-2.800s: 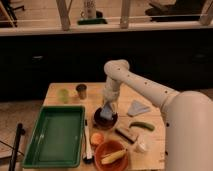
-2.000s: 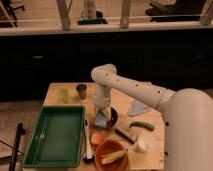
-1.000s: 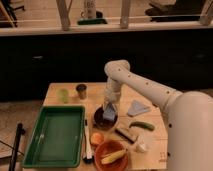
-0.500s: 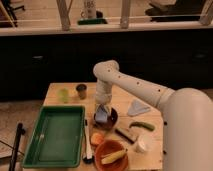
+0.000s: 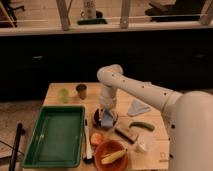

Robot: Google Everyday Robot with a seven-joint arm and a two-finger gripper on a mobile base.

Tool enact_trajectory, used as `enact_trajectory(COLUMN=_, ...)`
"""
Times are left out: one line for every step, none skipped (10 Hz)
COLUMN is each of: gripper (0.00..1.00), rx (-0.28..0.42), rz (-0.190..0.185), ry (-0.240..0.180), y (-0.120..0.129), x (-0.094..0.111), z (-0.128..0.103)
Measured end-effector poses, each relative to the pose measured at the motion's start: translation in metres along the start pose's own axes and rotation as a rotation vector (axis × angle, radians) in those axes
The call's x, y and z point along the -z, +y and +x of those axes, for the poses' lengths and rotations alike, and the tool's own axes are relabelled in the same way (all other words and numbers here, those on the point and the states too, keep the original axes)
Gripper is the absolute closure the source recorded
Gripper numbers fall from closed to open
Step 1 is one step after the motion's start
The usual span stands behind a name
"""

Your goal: Wipe purple bowl with sponge

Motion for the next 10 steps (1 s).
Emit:
enact_trajectory(gripper=1.00, rx=-0.026, rz=0.007, ry=0.005, y=0.010, x=0.002, z=0.005)
enact_trajectory(gripper=1.00, rx=-0.051, rz=0.020, ry=0.014, y=0.013, x=0.007, z=0.015)
enact_trajectory(gripper=1.00, rx=-0.064, rz=0.028, ry=0.019, y=0.012, x=0.011, z=0.023)
enact_trajectory(gripper=1.00, rx=-0.071, rz=0.034, ry=0.024, y=0.010, x=0.015, z=0.030)
enact_trajectory(gripper=1.00, rx=-0.069, rz=0.040, ry=0.030, y=0.000, x=0.021, z=0.039)
enact_trajectory(gripper=1.00, rx=-0.055, rz=0.038, ry=0.034, y=-0.012, x=0.023, z=0.042)
enact_trajectory(gripper=1.00, rx=-0.036, rz=0.034, ry=0.035, y=-0.023, x=0.023, z=0.040)
enact_trajectory(gripper=1.00, rx=-0.019, rz=0.028, ry=0.038, y=-0.030, x=0.023, z=0.038)
enact_trajectory(gripper=1.00, rx=0.004, rz=0.019, ry=0.040, y=-0.038, x=0.022, z=0.034)
enact_trajectory(gripper=1.00, rx=0.040, rz=0.011, ry=0.044, y=-0.048, x=0.020, z=0.026)
